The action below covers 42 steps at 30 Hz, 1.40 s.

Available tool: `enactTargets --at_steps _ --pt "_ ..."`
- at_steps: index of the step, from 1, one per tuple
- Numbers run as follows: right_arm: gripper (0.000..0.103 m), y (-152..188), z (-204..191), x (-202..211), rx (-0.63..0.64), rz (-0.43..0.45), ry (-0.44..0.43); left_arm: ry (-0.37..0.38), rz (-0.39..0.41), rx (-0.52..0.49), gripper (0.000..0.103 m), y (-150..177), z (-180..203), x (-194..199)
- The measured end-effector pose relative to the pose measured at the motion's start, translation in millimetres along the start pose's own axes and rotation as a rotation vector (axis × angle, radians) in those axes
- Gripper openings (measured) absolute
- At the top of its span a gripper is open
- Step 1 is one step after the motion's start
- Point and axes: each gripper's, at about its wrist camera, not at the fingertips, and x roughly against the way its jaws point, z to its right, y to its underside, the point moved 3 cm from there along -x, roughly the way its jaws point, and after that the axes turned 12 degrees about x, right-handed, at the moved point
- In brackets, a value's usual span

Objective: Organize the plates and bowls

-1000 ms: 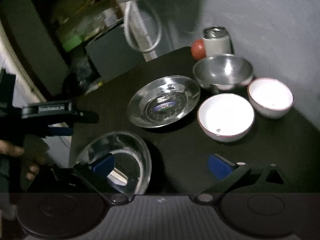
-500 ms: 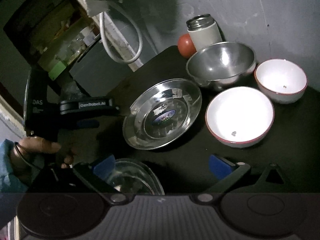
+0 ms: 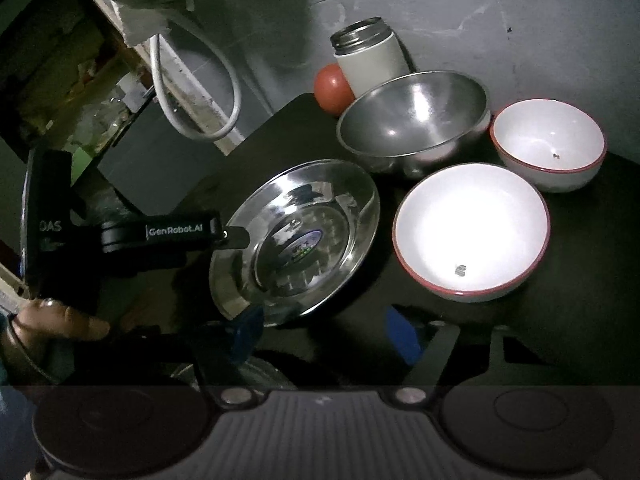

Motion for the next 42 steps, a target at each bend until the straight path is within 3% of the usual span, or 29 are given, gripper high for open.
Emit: enactTargets --at_steps 4,9,18,24,42 --pt "0.063 -2 1 -3 -0.013 -0.003 0.002 0.007 -0.009 -0.009 0.076 0 3 0" --pt "0.051 -4 1 -6 -0.023 -0.008 0.0 0.014 -0.033 -0.01 0.053 0 7 -4" --pt "0.033 -10 2 -13 -0.017 -0.018 0.0 0.087 -0.038 -0.007 0.026 3 11 -2" --pt "0.025 -10 2 -17 -0.008 -0.021 0.001 0.089 -0.014 -0.015 0.024 7 11 2" --pt "0.024 -11 -8 -12 0.074 0.008 -0.018 0.06 0.073 -0.013 0.023 19 -5 36"
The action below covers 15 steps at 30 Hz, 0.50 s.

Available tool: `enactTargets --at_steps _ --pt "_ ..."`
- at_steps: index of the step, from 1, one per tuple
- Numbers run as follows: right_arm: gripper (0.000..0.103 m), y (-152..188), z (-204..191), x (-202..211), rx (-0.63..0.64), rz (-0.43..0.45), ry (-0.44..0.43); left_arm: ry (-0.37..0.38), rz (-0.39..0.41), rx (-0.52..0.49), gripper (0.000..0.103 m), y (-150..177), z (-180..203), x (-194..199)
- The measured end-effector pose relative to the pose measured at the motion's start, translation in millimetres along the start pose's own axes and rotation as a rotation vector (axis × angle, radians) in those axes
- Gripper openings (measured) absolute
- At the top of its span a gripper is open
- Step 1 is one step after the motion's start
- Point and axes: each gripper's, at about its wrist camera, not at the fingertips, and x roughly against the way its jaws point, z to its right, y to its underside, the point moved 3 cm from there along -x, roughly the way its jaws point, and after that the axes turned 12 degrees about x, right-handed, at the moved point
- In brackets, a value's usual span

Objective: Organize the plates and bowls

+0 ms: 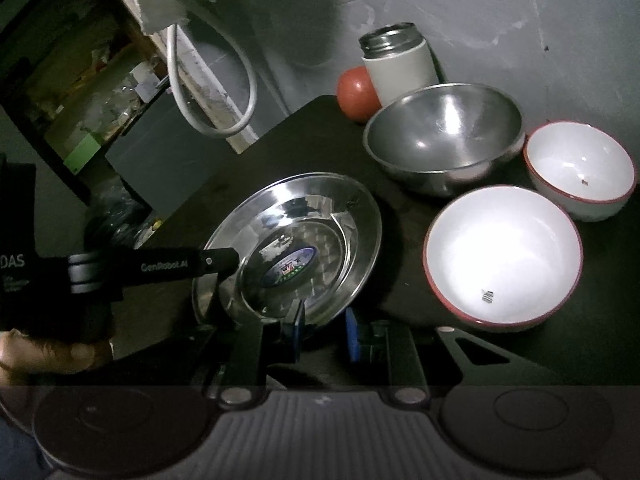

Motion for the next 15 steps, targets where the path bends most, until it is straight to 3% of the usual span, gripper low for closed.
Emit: enactTargets --at_steps 15 --pt "0.024 -7 -20 35 0.115 0.038 -0.08 -0.021 0.086 0.089 0.023 23 -10 67"
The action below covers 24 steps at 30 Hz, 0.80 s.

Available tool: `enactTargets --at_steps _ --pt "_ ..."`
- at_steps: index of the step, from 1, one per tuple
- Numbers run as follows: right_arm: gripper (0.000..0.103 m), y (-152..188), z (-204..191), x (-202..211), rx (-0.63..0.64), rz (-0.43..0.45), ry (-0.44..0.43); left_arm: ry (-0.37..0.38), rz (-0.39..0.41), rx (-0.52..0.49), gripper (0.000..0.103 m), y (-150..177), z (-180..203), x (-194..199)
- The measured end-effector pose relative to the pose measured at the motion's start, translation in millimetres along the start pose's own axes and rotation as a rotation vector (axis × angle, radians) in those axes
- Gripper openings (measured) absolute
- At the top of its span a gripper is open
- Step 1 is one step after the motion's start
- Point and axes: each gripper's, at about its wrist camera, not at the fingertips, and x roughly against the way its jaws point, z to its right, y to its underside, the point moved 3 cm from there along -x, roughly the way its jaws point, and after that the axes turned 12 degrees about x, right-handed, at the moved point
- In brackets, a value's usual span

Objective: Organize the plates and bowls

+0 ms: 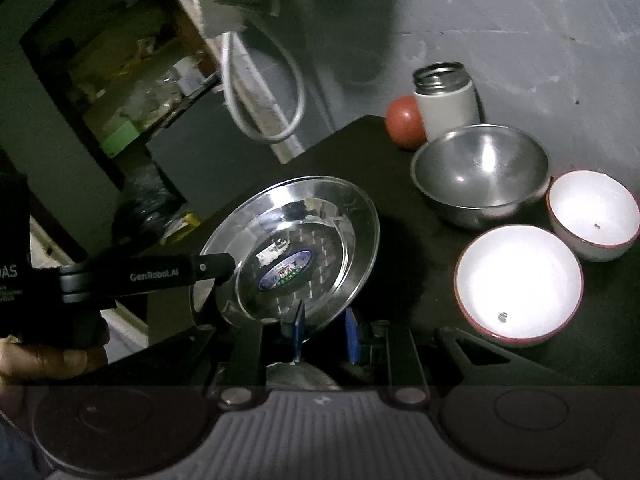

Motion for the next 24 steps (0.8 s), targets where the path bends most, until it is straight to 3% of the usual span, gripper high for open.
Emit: enactTargets --at_steps 12,24 --pt "0.024 18 -21 33 0.157 -0.059 -0.103 -0.048 -0.02 0.118 0.024 55 -15 59" --pt "0.025 42 -33 55 0.243 -0.136 -0.181 -0.092 -0.07 0.181 0.024 98 -19 83"
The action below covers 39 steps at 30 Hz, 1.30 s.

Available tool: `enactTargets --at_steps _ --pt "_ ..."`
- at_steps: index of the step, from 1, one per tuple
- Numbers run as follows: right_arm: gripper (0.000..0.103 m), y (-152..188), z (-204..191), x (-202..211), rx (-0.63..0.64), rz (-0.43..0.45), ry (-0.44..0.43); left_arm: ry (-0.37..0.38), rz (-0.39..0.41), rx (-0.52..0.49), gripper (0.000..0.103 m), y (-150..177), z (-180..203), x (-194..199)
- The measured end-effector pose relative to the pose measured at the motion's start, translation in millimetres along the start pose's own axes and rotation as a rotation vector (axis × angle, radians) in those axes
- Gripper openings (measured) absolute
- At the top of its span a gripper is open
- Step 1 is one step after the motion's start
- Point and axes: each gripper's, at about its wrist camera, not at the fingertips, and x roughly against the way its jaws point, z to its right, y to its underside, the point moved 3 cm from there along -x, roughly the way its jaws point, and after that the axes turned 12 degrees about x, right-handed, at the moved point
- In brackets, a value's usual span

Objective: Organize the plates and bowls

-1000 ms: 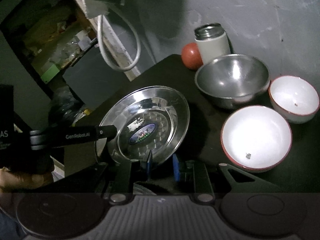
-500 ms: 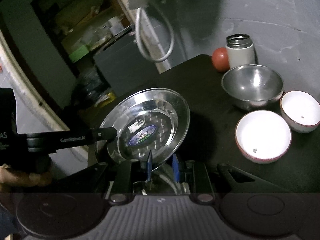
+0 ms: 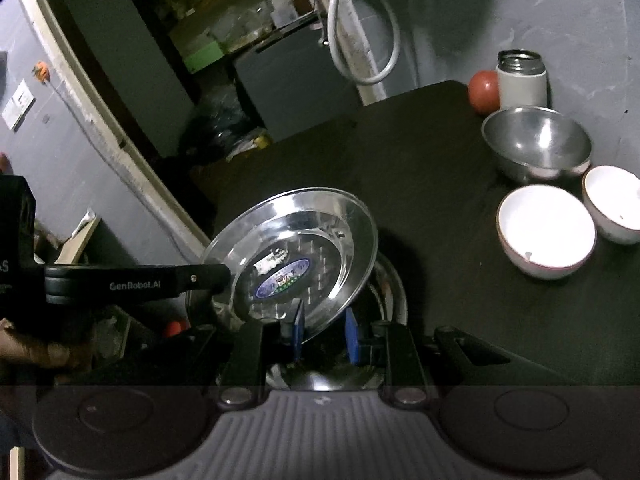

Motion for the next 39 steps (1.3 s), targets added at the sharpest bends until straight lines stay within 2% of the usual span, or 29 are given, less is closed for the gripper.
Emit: enactTargets --at_steps 17,30,39 --pt "0.025 11 6 -2 -0.044 -0.082 -0.034 -0.041 -0.048 0.013 0.024 17 3 3" --pt "0.025 9 15 -9 -0.119 -0.118 -0.035 -0.059 -0.073 0.011 0.025 17 6 -4" --pt "0.025 9 13 -10 -0.118 -0.132 -0.025 -0.07 -0.088 0.009 0.026 16 5 -6"
